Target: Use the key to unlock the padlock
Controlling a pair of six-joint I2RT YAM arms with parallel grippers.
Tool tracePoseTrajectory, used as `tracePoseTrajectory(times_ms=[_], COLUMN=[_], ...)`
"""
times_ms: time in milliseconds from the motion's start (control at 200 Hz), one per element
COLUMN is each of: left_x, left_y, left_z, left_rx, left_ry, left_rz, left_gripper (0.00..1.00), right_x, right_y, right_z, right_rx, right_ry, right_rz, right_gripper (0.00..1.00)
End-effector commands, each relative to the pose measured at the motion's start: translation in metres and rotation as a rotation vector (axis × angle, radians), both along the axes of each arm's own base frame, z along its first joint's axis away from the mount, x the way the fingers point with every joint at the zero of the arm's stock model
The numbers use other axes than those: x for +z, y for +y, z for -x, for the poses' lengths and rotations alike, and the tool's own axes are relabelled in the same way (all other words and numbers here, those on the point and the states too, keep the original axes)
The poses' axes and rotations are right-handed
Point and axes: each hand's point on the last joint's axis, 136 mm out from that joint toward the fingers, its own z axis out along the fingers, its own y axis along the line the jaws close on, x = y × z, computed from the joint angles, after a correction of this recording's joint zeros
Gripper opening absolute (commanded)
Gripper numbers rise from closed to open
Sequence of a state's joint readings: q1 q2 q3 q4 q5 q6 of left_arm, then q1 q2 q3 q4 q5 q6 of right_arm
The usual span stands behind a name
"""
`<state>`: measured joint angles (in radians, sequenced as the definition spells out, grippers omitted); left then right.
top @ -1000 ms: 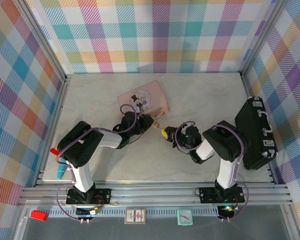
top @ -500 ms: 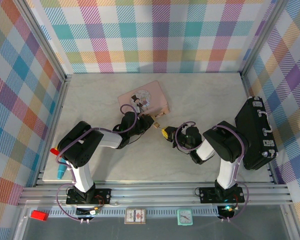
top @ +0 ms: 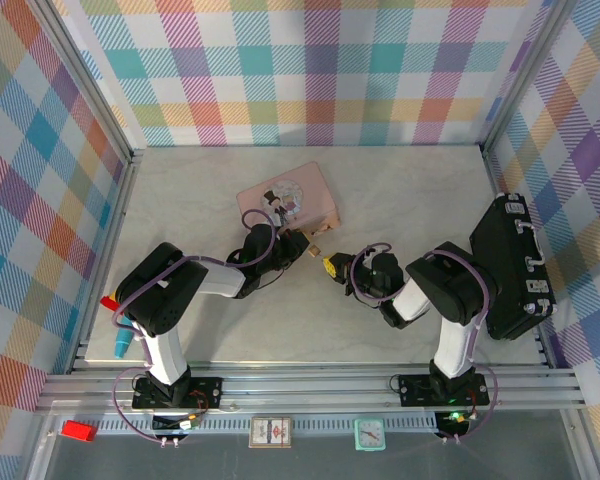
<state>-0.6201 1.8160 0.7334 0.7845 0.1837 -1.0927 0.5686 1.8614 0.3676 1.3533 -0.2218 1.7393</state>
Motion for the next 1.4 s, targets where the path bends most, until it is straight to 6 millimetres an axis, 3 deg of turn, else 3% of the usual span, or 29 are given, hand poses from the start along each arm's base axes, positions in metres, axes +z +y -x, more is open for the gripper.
tracePoseTrajectory(times_ms=[0,505,980,1400], left_x=[0.011,0.033,0.039,0.042], left_y=[-0.026,-0.03,-0.029,-0.037], left_z=[0.026,0.032,0.043,0.052], left_rx=[-0.09,-0.1,-0.128,-0.161], left_ry=[0.099,0.079,0.07,0.065], left_rz=[0.114,0.143,0.14,0.112], left_gripper=[0.0,0.0,0.0,0.0], right_x=[0.021,0.047,0.009,0.022], right_y=[0.006,0.021,-0.004,0.012], right_z=[-0.01,-0.014,-0.018,-0.022], right_rx=[0.004,0.074,0.048,0.113], right_ry=[-0.076,-0.171,-0.106,-0.148], right_rz=[-0.04,-0.061,0.011,0.011], right_gripper=[0.0,0.0,0.0,0.0])
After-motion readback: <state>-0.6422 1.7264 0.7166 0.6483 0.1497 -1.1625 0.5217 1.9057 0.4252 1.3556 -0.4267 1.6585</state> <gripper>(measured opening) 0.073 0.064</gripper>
